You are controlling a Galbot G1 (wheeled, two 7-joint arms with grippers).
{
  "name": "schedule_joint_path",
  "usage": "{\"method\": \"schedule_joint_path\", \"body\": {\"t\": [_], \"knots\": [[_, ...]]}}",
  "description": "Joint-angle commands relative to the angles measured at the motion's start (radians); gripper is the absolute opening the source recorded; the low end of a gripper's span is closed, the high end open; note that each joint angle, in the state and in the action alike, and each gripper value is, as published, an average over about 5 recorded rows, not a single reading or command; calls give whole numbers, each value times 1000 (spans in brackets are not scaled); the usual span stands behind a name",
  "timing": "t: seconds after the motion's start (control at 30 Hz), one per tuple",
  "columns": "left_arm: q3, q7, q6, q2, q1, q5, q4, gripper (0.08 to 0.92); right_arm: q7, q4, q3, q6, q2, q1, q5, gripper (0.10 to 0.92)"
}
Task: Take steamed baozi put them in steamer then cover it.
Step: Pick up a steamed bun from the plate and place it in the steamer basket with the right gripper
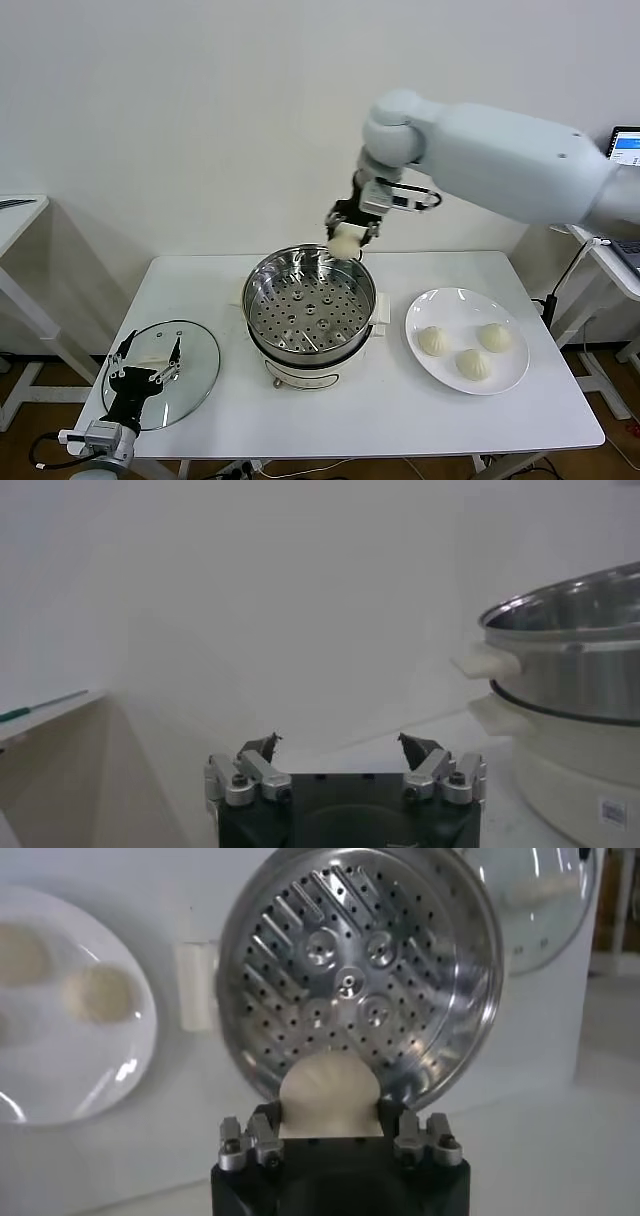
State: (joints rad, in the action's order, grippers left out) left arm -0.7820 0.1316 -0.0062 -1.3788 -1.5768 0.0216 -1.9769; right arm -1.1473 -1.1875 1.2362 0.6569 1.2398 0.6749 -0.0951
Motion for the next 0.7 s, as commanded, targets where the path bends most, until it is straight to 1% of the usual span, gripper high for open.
{"method": "schedule_joint_path", "body": {"t": [0.03, 0.47, 0.7], "knots": [[-3, 3, -4, 1, -1, -2, 7, 823, 18, 169, -6, 86, 155, -140, -65, 647], [-1, 5, -6, -1, 3, -2, 18, 823, 12, 367, -98, 94, 192, -244, -151, 645], [-3, 8, -11, -2, 3, -2, 26, 823, 13, 408, -133, 96, 201, -274, -191, 645]]}}
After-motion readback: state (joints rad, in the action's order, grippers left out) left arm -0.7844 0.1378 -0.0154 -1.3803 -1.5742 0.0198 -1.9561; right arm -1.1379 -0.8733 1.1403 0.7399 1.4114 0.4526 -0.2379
